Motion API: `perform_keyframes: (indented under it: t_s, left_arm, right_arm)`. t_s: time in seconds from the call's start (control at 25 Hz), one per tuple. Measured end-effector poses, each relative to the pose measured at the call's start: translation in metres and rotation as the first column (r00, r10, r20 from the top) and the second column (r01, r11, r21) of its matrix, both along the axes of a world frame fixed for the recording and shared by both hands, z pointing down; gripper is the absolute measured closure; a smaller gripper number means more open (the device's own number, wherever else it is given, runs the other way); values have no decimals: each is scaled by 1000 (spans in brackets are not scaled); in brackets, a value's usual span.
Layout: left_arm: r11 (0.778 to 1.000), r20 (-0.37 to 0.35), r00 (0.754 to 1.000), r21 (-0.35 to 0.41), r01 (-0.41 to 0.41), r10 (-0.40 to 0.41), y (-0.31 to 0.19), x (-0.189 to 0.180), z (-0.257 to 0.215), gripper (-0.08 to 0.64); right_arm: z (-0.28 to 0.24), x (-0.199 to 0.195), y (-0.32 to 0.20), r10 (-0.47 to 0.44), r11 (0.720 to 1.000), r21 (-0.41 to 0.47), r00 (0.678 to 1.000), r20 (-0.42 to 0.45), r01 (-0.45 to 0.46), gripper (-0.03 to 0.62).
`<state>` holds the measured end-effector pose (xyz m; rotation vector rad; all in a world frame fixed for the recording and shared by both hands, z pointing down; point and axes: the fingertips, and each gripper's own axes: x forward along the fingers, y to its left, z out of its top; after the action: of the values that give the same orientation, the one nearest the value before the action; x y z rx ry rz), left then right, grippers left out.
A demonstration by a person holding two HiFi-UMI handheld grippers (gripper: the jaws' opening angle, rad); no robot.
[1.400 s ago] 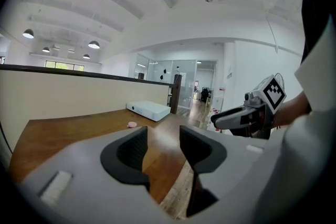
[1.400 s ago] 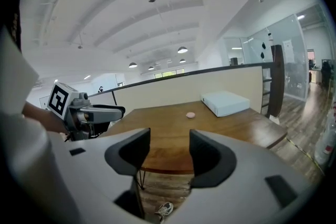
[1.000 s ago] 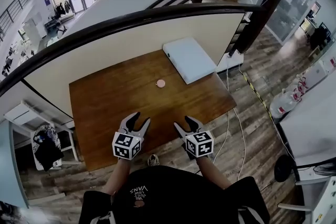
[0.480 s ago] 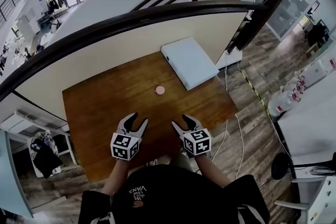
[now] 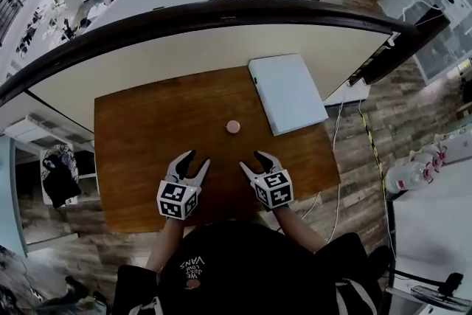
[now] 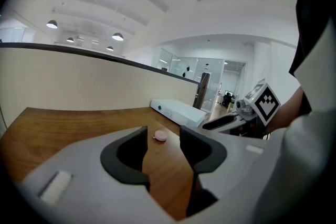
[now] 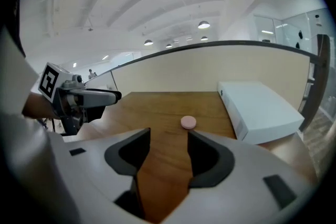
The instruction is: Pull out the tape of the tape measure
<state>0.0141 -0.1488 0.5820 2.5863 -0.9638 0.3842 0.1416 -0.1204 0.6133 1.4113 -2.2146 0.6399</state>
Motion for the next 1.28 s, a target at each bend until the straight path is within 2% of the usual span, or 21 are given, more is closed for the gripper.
perform_keyframes:
  t_s: [0.24,0.56,0.88,1.16,1.28]
  left_arm:
    - [992,7,993,-25,121,-120,-6,3,12,382]
    - [964,26,966,-62,260,-258,1,-8,32,382]
    - [936,49,940,-92,340,-337,19,-22,44,382]
    - [919,62,924,-99,382,-378,32,-33,50,382]
    - [911,68,917,-102,399,-393,39,-39,52,382]
  right_arm:
    - [21,10,-33,-118,993,-31,993,-26,117,388]
    - [51,11,-78,-237,971,-54,966,-103,233,389]
    - [81,3,-108,-297,954,-82,941,-160,287,388]
    - [101,-10,-128,-338,941,-93,925,-173,326,362]
    - [109,-13,-132,-334,942,-103,928,-164,321,356]
